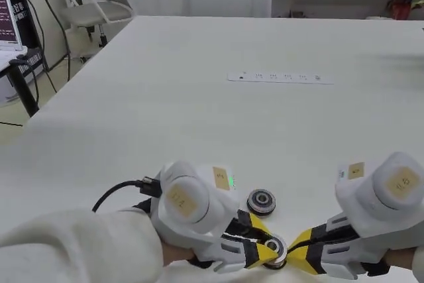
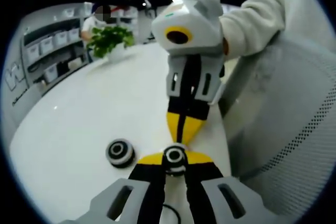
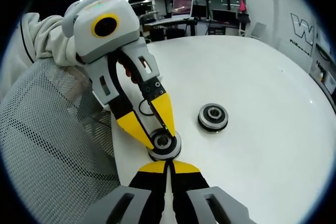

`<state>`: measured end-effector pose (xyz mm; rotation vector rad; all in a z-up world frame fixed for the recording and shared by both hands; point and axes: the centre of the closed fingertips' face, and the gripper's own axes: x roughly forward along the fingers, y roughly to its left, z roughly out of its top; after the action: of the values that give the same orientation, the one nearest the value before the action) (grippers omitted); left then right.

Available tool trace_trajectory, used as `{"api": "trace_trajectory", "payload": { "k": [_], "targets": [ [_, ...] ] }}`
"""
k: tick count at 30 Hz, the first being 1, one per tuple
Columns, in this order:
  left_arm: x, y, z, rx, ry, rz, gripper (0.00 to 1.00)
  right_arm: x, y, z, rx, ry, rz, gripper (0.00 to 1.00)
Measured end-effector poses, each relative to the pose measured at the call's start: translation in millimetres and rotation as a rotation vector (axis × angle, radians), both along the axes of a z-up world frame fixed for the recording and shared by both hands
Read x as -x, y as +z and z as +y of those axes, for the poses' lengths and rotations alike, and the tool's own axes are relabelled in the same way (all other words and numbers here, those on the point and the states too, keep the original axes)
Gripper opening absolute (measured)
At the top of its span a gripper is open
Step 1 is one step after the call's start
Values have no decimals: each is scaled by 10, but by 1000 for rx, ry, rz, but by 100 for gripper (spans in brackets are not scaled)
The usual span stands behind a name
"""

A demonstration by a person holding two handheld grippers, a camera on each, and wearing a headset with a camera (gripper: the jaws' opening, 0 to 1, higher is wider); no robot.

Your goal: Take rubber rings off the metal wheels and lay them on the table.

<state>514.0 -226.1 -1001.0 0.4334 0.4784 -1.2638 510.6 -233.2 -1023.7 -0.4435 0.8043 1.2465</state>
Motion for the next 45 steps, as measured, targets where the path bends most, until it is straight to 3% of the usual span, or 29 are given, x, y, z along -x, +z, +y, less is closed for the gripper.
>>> {"api": "trace_trajectory", "payload": {
  "k": [8,11,13,19,22,23,24,35,45],
  "targets": [
    [-6,-1,3,3,4,1,14,-12,1,-8,-17,-55,56,0],
    [-6,-2,5,5,5,2,14,-25,26,-17,-32,-102,101,0],
    [-7,-3,5,7,6,3,14,-30,43,-26,-53,-169,170,0],
    [-11,-6,6,7,10,4,14,-45,87,-55,-103,-221,228,0],
    [-12,-7,5,6,10,3,14,-33,103,-50,-108,-237,245,0],
    [-11,-7,5,6,11,3,14,-40,175,19,-160,-242,252,0],
    [-12,-8,7,5,11,3,14,-42,176,-17,-135,-247,249,0],
    [-16,-12,4,6,10,-2,14,-30,189,14,-154,-275,292,0],
    [-11,-9,8,11,12,-1,14,3,215,43,-166,-267,298,0]
  ]
}}
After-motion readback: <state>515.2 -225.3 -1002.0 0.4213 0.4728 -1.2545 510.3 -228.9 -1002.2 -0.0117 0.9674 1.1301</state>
